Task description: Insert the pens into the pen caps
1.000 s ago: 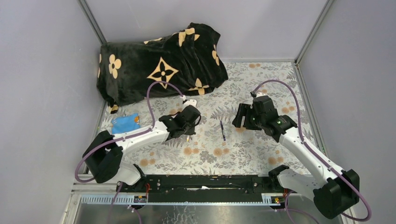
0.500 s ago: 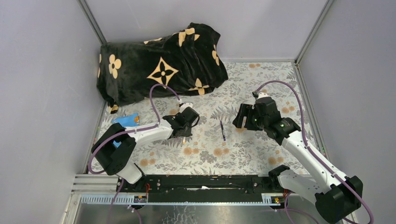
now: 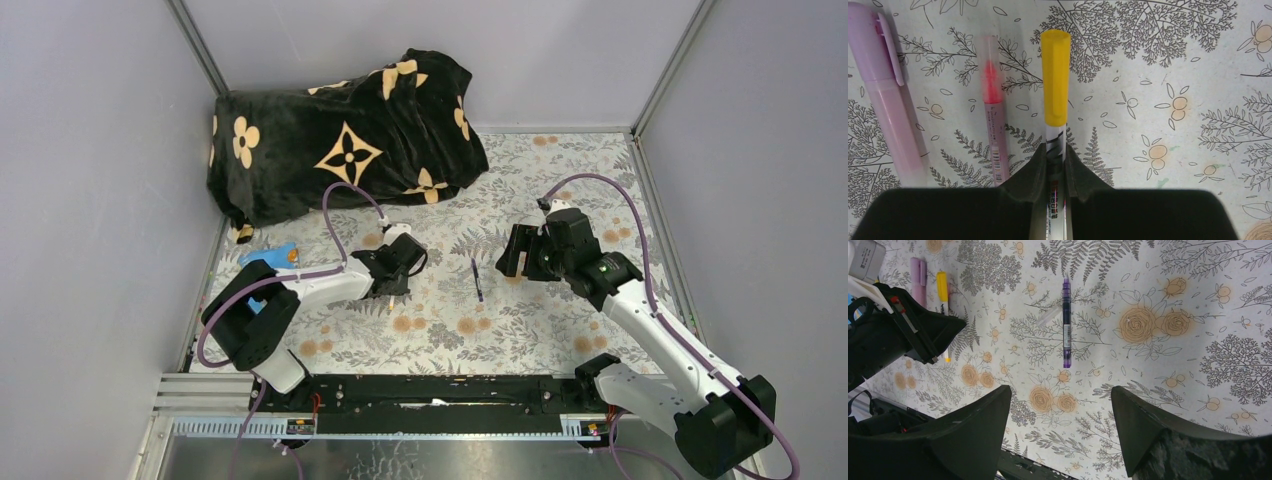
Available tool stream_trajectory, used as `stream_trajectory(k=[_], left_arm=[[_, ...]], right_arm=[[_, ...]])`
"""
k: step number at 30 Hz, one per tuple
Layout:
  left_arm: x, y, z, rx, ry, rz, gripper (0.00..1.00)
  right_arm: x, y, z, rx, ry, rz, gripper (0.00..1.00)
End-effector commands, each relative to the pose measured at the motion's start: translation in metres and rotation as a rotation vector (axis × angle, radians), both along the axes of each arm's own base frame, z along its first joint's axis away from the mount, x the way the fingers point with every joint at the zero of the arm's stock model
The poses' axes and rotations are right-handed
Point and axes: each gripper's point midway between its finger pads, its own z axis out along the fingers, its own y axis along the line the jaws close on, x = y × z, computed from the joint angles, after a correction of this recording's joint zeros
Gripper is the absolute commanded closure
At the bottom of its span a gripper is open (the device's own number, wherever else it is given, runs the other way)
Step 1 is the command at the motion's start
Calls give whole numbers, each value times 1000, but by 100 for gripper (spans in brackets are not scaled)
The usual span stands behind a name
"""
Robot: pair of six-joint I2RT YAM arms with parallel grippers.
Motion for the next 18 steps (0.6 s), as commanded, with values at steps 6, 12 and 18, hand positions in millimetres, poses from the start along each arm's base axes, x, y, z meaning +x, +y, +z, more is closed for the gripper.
stream_trajectory(k=[6,12,18], left_arm=[[13,2,1,13,-58,37,80],[11,4,2,12,-57,42,75],[13,3,7,15,-65,28,74]], right_arm=[[6,7,11,25,-51,42,19],[5,8,14,35,-63,52,19],[4,7,15,33,-63,45,19]])
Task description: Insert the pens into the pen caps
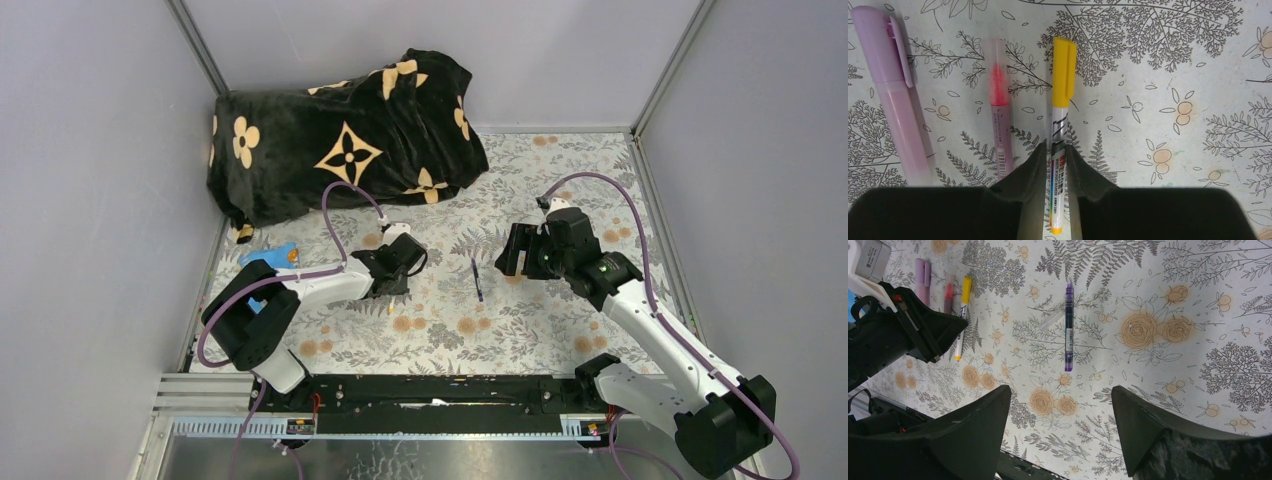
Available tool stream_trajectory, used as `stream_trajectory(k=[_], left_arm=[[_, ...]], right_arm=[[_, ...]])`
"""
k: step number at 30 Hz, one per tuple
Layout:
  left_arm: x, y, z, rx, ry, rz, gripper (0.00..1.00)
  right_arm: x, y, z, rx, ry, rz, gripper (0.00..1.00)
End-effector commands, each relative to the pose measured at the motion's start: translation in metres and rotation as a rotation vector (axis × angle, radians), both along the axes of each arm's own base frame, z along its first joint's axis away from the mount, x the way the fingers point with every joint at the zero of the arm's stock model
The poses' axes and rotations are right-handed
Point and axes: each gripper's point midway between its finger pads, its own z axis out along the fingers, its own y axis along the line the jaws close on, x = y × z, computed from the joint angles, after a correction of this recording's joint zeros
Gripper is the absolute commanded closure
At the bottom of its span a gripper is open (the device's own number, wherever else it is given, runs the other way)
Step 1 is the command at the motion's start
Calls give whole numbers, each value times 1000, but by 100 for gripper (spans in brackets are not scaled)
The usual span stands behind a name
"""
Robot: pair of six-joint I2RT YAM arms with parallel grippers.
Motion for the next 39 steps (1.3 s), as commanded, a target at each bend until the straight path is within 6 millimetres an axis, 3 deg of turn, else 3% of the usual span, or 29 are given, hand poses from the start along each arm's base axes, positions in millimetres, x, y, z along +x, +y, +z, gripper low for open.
stream_trajectory(k=[1,10,17,19,24,32,39], left_arm=[[11,0,9,-3,-55,15,74],[21,-8,55,-51,-144,-34,76],[22,-11,96,-136,-232,-39,71],[22,-10,103,-145,-245,-38,69],[21,-5,114,-148,-276,-41,66],[18,1,128,-170,-316,-25,62],[13,7,133,-191,-331,-4,57]], right_arm=[[2,3,12,24,-44,16,19],[3,-26,-1,-65,-22,-135,18],[3,-53,-18,-130,7,-320,17],[3,-47,-23,-124,25,-280,17],[-8,7,-31,-27,87,83,19],[11,34,-50,-55,170,181,28],[10,59,-82,-209,214,232,35]])
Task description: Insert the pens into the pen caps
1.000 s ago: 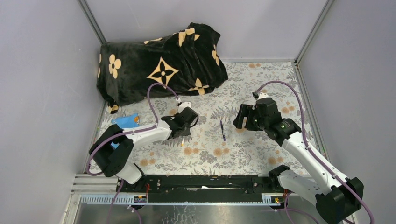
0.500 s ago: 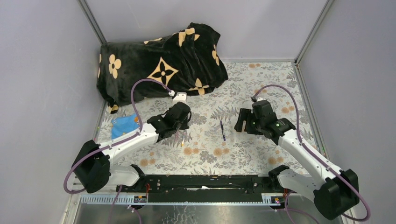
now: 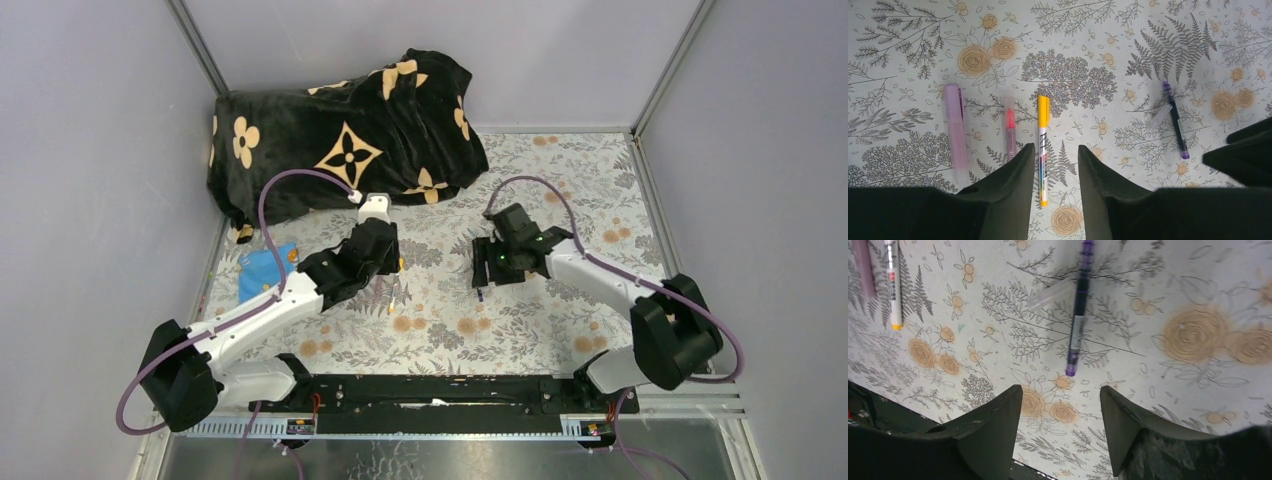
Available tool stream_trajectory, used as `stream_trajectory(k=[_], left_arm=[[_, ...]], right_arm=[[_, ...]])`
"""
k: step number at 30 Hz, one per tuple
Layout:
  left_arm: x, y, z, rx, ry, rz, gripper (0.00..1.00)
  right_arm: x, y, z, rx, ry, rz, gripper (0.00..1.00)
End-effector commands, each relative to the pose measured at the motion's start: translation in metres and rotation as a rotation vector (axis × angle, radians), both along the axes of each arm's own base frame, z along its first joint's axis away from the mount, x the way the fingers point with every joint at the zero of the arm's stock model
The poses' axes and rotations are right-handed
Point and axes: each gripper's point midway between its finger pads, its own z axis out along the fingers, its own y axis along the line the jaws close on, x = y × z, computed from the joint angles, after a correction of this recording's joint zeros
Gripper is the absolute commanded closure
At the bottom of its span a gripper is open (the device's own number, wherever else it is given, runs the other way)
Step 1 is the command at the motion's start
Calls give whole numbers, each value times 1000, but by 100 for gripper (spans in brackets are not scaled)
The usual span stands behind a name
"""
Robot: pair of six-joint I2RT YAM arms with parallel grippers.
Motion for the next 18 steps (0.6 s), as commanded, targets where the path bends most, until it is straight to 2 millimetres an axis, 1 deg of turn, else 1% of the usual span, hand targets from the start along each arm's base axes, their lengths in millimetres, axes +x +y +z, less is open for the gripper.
stream_trajectory(k=[1,5,7,12,17,18], left_arm=[[0,10,3,5,-24,36,56],[-2,10,2,1,-22,34,56],[-3,9,2,-3,-18,31,56],[-4,9,2,-11,-16,31,56],[-4,12,6,-18,-29,47,55],[-4,12,6,-19,-30,49,55]], right_arm=[[9,20,-4,-75,-49,54,36],[13,23,-17,-130,-51,44,40],[16,22,-24,-165,-55,37,42],[18,23,-39,-208,-38,45,49],[17,21,-52,-241,-20,52,62],[17,20,-54,-246,-19,52,63]])
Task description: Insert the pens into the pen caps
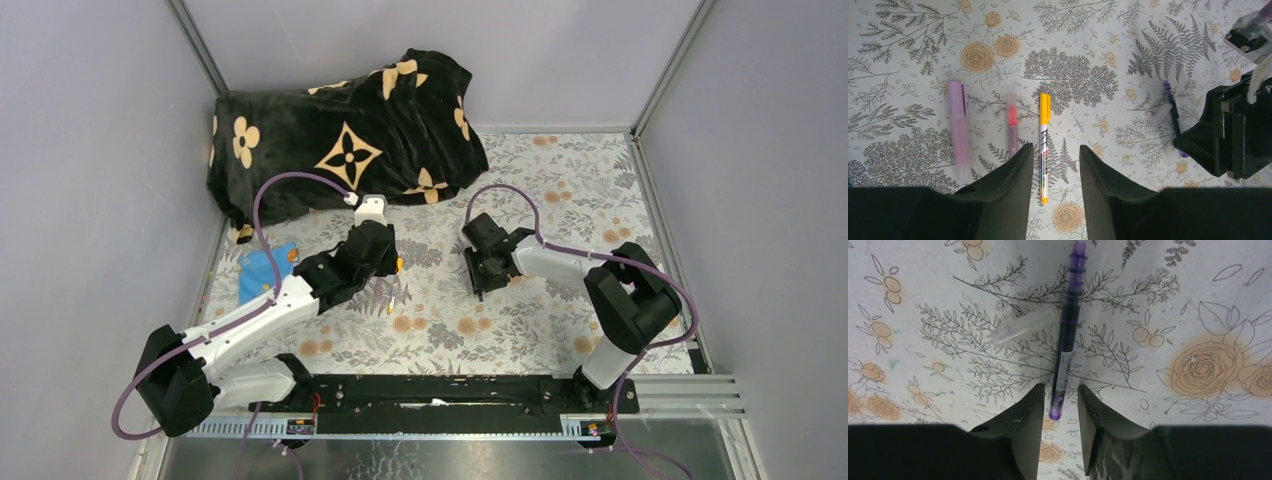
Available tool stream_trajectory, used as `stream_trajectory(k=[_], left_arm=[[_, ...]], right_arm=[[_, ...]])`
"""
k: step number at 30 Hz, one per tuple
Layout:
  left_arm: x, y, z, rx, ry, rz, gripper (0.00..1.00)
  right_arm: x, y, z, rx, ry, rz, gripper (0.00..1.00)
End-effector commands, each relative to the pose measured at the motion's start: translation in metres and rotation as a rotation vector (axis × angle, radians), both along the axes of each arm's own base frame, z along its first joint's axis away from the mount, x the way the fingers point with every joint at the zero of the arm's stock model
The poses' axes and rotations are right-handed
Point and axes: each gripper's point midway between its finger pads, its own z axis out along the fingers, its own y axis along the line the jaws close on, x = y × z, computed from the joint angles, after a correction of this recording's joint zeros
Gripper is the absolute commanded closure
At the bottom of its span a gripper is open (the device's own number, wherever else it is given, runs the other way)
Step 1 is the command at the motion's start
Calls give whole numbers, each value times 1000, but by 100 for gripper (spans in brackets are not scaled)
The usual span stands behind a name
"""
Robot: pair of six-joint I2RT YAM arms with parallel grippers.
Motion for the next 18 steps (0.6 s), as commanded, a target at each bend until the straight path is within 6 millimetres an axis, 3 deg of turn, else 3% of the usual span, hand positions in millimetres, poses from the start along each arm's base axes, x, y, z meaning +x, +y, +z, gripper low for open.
stream_trajectory(k=[1,6,11,15,18], left_arm=[[1,8,5,-8,-26,42,55],[1,7,4,-3,-22,40,54],[1,6,4,-9,-20,38,54],[1,2,5,-24,-21,24,54],[0,-5,7,-59,-23,-1,54]], right_arm=[[15,6,4,-9,-54,-4,64],[14,2,-1,-31,-53,-6,81],[14,-7,-1,-57,-76,-23,91],[17,-21,9,-90,-140,-49,99],[18,-28,21,-88,-191,-71,100]])
